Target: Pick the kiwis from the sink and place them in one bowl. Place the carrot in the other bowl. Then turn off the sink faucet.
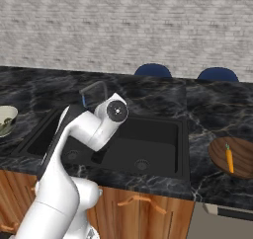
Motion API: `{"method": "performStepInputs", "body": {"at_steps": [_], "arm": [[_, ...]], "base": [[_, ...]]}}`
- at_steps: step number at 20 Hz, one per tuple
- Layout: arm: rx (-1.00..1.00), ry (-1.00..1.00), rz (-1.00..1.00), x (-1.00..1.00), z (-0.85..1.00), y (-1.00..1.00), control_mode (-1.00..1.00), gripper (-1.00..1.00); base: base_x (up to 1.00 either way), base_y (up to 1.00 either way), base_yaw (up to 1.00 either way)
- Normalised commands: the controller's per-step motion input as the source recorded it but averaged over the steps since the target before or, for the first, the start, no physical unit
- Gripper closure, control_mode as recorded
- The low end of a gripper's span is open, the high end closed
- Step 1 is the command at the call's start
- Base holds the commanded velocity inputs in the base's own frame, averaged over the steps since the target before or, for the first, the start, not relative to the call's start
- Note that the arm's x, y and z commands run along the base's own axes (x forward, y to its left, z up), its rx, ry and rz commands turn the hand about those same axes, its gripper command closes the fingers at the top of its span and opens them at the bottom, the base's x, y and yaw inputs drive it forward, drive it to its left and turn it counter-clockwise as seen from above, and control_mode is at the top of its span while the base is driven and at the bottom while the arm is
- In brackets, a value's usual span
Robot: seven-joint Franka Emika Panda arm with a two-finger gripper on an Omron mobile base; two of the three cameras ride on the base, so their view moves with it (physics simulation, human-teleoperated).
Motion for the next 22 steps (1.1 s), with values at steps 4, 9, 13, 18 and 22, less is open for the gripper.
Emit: {"method": "performStepInputs", "body": {"at_steps": [4,9,13,18,22], "arm": [[0.14,0.00,0.00,0.17,0.00,0.00,-1.00,-1.00],[0.11,0.00,0.00,0.16,-0.04,0.00,-1.00,-1.00],[0.07,0.00,0.00,0.18,-0.08,0.00,-1.00,-1.00],[0.03,0.05,0.00,0.21,-0.12,0.00,-1.00,-1.00],[0.13,0.03,0.00,0.15,-0.08,0.00,-1.00,-1.00]], "base": [[0.00,0.00,0.00],[0.00,0.00,0.00],[0.00,0.00,0.00],[0.00,0.00,0.00],[0.00,0.00,0.00]]}}
